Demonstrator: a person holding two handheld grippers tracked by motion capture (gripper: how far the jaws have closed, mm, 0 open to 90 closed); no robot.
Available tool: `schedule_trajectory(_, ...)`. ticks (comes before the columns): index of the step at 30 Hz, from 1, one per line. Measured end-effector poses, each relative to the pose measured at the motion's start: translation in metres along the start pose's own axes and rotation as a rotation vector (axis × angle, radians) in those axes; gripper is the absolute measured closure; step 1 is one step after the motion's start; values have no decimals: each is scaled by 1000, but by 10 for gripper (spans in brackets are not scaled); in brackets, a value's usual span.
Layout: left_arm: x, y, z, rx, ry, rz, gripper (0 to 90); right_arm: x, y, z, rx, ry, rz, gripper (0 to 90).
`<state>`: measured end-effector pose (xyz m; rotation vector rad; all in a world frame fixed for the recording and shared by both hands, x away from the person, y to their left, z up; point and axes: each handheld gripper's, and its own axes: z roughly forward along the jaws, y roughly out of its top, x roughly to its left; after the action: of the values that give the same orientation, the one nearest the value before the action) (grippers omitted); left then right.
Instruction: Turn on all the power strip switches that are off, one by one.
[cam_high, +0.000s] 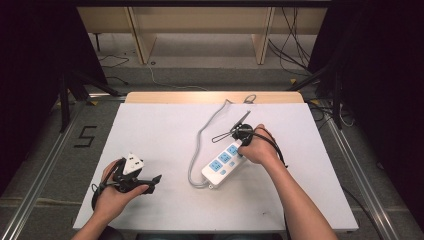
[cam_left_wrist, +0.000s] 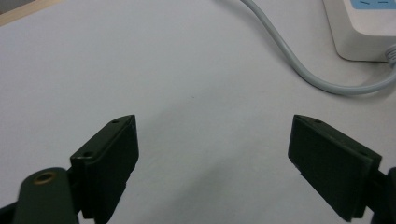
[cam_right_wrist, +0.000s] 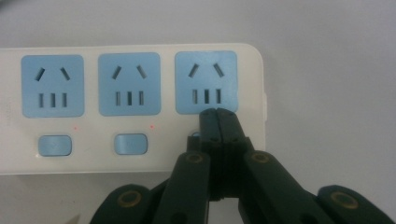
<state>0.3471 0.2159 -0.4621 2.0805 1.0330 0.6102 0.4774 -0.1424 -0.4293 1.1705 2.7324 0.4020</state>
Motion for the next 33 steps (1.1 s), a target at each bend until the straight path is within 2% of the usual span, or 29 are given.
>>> schedule_trajectory(6, -1, 0, 0, -1, -1, 1, 159, 1, 0, 1, 10, -6, 4, 900)
schedule_trajectory(19, 0, 0, 1, 5, -4, 2, 160, 0, -1, 1, -7, 0, -5, 900)
schedule_trajectory(29, 0, 0, 1, 10, -4, 6, 159, -2, -5, -1, -25, 0, 16, 900)
schedule_trajectory(33, 0, -1, 1, 11, -5, 5, 160, -3, -5, -5, -51, -1, 13, 900)
